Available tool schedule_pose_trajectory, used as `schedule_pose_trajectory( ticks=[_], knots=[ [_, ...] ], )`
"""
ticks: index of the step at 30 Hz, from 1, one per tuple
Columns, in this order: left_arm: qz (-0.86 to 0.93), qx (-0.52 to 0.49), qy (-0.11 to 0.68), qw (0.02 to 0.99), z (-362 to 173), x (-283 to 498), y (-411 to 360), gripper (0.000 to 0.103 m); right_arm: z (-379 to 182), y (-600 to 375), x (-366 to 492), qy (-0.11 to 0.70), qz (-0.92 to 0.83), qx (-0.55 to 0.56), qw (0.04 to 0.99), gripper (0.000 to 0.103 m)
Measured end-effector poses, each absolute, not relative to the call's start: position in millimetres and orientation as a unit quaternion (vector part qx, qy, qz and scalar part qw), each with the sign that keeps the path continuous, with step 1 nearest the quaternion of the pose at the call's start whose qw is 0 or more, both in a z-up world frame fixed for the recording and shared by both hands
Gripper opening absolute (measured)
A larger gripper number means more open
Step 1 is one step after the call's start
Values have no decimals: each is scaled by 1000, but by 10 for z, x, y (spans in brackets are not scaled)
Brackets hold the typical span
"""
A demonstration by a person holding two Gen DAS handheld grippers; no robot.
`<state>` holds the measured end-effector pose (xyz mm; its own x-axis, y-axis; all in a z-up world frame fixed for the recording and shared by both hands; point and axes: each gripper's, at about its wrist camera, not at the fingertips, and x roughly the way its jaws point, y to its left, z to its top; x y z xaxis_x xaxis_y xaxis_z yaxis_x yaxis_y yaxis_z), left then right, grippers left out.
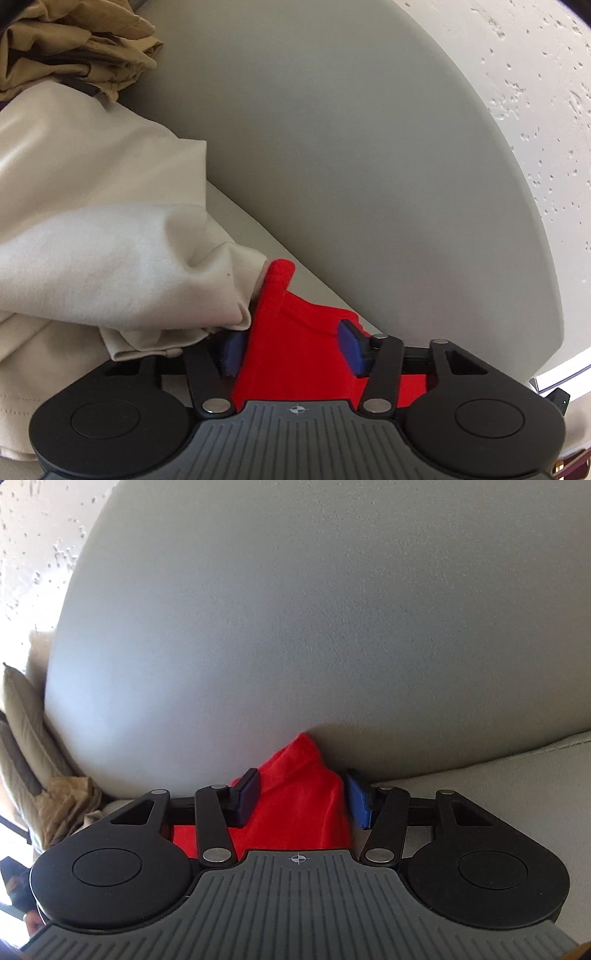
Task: Fold clothes
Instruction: 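Grasp the hem with both grippers and lift it toward the collar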
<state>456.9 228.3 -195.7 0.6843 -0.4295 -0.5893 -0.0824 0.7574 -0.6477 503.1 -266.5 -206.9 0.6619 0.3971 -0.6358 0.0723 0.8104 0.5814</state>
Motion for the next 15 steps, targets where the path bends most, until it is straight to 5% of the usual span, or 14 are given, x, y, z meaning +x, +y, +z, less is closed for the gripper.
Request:
schedule_pose_trajectory(
  ticks=[1,2,3,15],
  knots=[
    [-97,-333,386,855,-1958,4556,2297,22,-2062,-2650,5033,400,92,289,865,5],
    [-92,-333,389,854,-1959,4542,2310,6,-2025,-2643,4997,392,90,283,871,5],
    [-87,-322,388,859,-1941,4517,2303,2,-1982,-2639,4956,382,87,278,877,5],
    [-107,-296,333,889,-1116,3641,2272,1,-1090,-2698,4105,370,54,281,884,5]
  ],
)
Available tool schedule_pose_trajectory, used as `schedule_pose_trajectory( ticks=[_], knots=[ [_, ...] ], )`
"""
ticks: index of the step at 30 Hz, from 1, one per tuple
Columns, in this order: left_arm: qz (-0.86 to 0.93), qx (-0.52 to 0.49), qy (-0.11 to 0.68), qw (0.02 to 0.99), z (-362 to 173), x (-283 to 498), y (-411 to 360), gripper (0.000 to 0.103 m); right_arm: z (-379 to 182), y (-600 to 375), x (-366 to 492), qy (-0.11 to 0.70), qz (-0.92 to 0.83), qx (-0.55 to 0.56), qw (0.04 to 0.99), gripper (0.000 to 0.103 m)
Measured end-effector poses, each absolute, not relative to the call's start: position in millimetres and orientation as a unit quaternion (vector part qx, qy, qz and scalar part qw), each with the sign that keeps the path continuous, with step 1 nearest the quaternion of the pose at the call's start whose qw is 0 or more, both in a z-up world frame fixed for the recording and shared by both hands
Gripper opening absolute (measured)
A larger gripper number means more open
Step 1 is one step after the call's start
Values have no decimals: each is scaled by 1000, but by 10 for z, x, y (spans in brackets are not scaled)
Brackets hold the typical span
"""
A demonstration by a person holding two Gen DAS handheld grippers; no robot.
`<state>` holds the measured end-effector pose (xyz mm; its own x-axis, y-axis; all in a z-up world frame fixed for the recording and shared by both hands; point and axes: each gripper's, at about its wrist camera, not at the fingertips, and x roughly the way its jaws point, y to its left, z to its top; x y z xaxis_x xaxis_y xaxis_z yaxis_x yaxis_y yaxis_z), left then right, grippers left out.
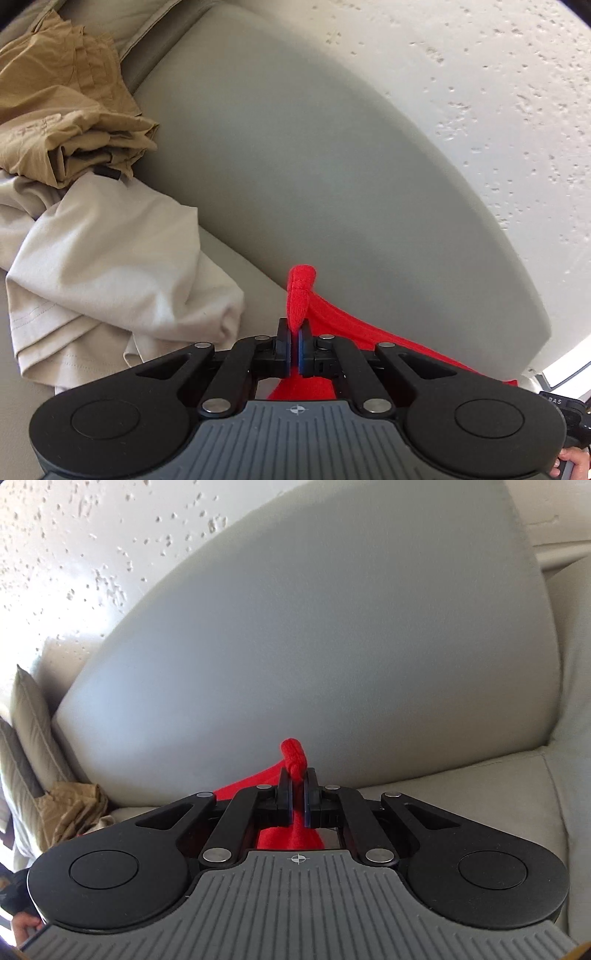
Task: Fold clothes
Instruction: 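Grasp the hem with both grippers and lift it toward the collar, then lay the hem over the collar and open both grippers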
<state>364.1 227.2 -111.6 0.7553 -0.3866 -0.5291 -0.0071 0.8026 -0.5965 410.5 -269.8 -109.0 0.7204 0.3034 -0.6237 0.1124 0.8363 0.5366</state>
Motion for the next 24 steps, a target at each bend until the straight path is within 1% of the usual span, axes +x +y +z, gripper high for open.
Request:
schedule_pose_trajectory(
  ticks=[6,8,10,12,14,16,18,20,24],
  knots=[
    [-130,-352,349,859,-702,2850,2305,1,-656,-3001,3146,388,52,380,838,5],
    [-128,-356,348,858,-660,2540,2334,1,-603,-3009,2789,393,58,390,831,5],
    [-106,-332,379,857,-746,2287,2289,1,-599,-2962,2489,409,58,383,826,5],
    [-78,-303,427,848,-912,2039,2146,1,-717,-2934,2146,425,49,378,821,5],
    [-48,-282,476,832,-1059,1793,1957,1,-966,-2902,1891,452,28,377,808,5],
    [-33,-266,498,825,-1193,1611,1820,1,-1250,-2900,1655,478,5,383,790,5],
    [-26,-256,497,829,-1233,1502,1776,1,-1443,-3102,1414,495,-11,388,777,5],
    [-23,-249,491,835,-1234,1392,1750,1,-1502,-3121,1244,492,-19,382,782,5],
    [-27,-234,471,850,-1134,1175,1716,1,-1400,-3189,1014,462,-10,389,797,5]
  ],
)
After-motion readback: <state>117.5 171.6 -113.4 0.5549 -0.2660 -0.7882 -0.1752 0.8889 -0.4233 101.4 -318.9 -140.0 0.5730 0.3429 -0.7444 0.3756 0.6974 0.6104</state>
